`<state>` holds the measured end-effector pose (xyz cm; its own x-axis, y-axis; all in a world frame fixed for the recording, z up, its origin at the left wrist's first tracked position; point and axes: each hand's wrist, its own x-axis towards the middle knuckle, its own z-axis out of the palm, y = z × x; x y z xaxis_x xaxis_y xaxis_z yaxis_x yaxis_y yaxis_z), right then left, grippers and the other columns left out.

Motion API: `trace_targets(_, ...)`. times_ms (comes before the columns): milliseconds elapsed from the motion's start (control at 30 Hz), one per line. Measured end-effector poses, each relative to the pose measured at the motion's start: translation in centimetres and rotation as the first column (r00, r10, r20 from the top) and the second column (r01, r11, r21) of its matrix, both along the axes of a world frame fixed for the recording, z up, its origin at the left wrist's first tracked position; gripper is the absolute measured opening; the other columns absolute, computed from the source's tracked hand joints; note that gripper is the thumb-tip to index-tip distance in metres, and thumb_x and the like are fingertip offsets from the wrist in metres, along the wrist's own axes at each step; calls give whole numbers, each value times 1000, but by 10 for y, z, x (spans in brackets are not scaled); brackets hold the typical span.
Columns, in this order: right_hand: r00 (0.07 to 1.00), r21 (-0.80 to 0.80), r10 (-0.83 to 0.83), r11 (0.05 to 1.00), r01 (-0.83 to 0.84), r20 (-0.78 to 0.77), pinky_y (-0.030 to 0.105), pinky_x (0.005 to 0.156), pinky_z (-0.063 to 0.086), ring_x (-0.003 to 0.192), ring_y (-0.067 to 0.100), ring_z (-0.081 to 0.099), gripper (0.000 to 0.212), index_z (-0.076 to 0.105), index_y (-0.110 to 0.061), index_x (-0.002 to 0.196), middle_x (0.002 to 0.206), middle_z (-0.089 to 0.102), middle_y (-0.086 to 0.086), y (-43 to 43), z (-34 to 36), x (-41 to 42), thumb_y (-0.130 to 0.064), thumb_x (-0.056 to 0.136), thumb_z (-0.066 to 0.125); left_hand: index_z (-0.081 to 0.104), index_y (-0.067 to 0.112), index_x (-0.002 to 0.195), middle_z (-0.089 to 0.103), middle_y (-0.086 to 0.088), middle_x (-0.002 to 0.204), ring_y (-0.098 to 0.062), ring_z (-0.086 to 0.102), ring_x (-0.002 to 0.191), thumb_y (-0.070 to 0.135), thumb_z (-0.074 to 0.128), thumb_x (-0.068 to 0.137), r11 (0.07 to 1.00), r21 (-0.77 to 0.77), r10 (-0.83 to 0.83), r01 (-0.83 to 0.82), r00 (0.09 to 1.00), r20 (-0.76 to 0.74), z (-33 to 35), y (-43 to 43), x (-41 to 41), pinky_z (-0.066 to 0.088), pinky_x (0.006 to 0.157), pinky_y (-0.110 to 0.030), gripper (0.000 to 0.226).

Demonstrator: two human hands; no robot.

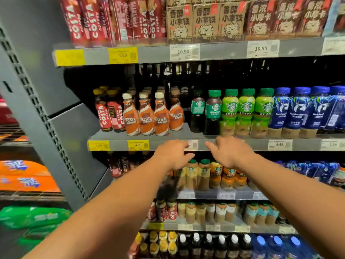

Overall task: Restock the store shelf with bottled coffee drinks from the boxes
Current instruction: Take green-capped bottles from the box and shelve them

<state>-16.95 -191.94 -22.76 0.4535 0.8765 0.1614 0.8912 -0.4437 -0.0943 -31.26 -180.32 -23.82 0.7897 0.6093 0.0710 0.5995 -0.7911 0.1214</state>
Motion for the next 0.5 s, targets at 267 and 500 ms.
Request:
trace_targets(267, 992, -135, 125, 983, -122, 15, 38, 85, 44, 110, 34, 55, 59, 57, -10, 116, 123, 57, 17, -41, -47, -66, -54, 97, 24, 51, 17, 127, 53, -11, 125, -32, 49, 117, 50, 43, 94, 997, -8, 82, -83, 995, -65, -49, -62, -79, 43, 91, -40, 48)
trace_targets(500, 975, -186, 176, 962, -200, -138, 32, 66, 39, 75, 28, 54, 54, 46, -9, 69, 75, 52, 7, -44, -123, -124, -53, 97, 30, 53, 17, 124, 57, -10, 124, -31, 53, 112, 51, 41, 94, 979, -82, 173, -185, 975, -143, -123, -74, -134, 48, 84, -41, 47)
